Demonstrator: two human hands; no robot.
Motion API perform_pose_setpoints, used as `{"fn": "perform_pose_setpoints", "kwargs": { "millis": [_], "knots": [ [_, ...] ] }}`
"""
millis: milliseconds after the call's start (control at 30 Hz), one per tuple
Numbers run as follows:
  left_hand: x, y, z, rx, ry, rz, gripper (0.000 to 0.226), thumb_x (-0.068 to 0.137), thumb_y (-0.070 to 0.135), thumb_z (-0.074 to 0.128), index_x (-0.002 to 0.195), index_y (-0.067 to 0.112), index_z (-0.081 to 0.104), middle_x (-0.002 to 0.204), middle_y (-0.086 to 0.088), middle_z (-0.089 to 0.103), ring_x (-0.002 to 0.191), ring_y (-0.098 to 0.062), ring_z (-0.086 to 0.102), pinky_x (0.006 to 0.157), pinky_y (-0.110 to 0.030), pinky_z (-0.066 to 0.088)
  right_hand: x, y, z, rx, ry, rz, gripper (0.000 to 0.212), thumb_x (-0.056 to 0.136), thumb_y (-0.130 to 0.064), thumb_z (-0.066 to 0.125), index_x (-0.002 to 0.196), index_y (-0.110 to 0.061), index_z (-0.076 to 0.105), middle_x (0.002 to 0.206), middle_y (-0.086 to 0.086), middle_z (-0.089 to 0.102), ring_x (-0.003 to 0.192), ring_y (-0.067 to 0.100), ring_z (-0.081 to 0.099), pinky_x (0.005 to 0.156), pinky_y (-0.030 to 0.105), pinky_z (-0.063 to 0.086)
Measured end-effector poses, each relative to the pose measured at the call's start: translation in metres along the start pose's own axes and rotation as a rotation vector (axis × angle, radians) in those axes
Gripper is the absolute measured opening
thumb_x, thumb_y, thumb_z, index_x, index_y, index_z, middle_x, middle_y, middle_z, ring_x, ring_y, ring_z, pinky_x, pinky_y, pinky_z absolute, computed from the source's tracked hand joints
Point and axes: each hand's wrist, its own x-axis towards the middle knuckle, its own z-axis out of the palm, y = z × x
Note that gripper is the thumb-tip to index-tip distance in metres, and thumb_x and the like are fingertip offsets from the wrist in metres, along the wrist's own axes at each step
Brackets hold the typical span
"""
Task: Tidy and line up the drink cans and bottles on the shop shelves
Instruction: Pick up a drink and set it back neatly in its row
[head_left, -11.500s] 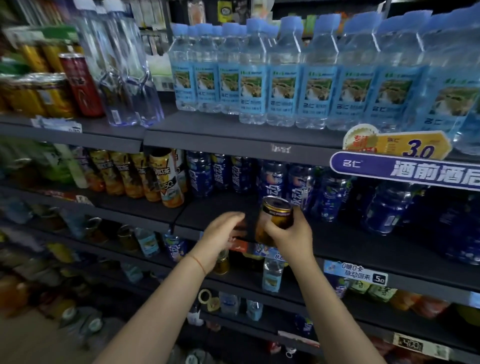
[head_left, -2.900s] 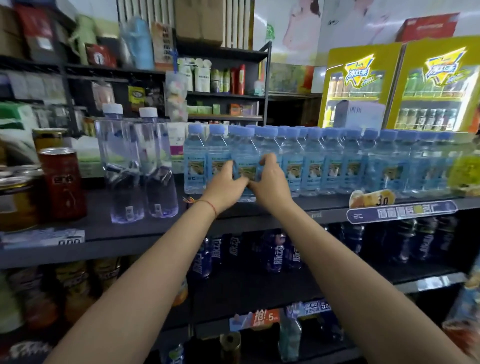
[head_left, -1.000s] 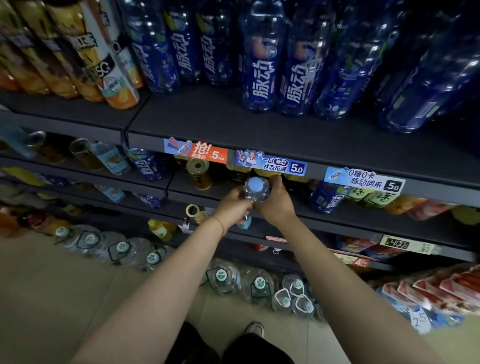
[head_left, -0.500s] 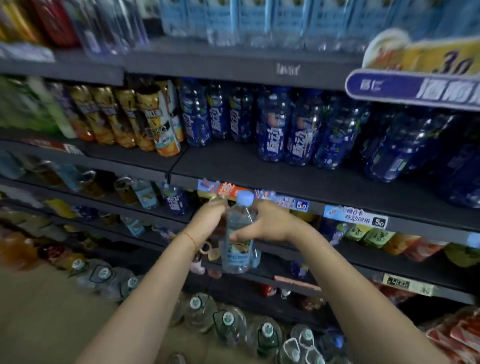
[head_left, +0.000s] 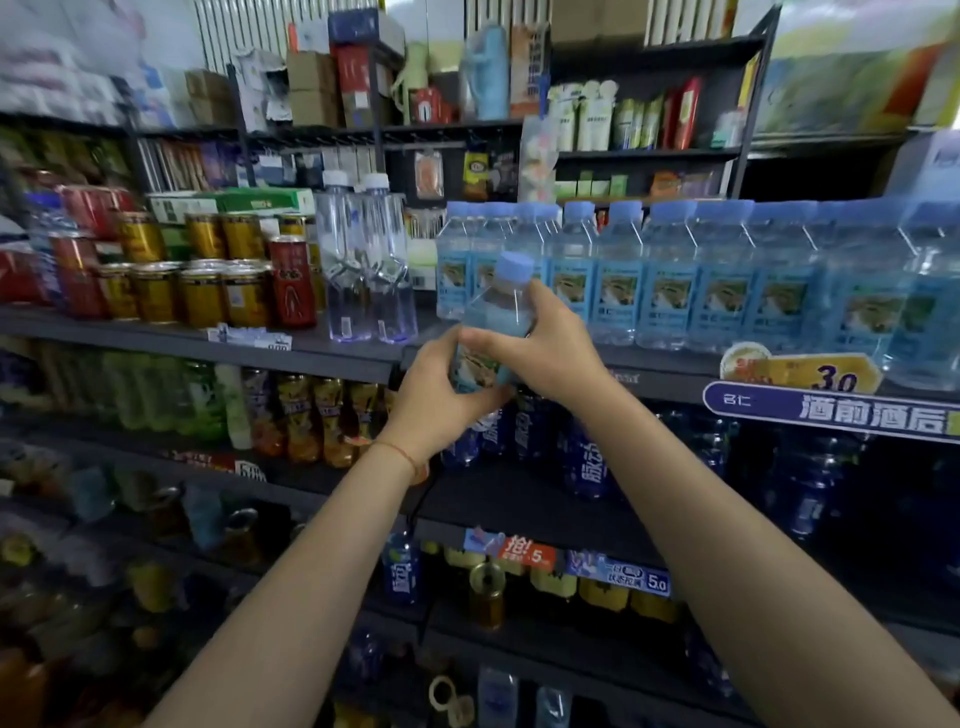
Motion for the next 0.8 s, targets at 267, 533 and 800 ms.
{"fn": "perform_pose_setpoints", "kwargs": {
  "millis": [267, 533, 800],
  "knots": [
    [0.085, 0.010, -0.025, 0.030, 0.226, 0.077, 0.054, 0.073, 0.044, 0.082, 0.119, 0.029, 0.060, 0.104, 0.010, 0.069, 0.094, -0.011, 0.066, 0.080, -0.038, 0.057, 0.069, -0.012, 0.007, -0.040, 0.169, -0.012, 0.053, 0.097, -0.048, 0.054, 0.139, -0.018, 0.044, 0.124, 0.003, 0.054, 0.105, 0.022, 0.059, 0.078, 0.036, 0.050],
    [0.138, -0.018, 0.006, 0.165, 0.134, -0.108, 0.049, 0.075, 0.051, 0.078, 0.107, 0.021, 0.055, 0.099, 0.004, 0.063, 0.090, -0.021, 0.061, 0.071, -0.035, 0.052, 0.080, 0.040, 0.021, -0.679, 0.144, -0.015, 0.039, 0.098, -0.030, 0.052, 0.134, -0.014, 0.049, 0.126, 0.010, 0.045, 0.117, 0.028, 0.045, 0.087, 0.038, 0.047],
    [0.164, -0.035, 0.019, 0.160, 0.044, -0.117, 0.071, 0.071, 0.060, 0.075, 0.119, 0.012, 0.054, 0.121, -0.010, 0.060, 0.108, -0.029, 0.060, 0.088, -0.043, 0.054, 0.073, 0.063, 0.030, -0.840, 0.150, -0.077, 0.049, 0.096, -0.027, 0.051, 0.142, -0.013, 0.043, 0.135, 0.012, 0.042, 0.124, 0.034, 0.041, 0.094, 0.047, 0.046]
  ]
}}
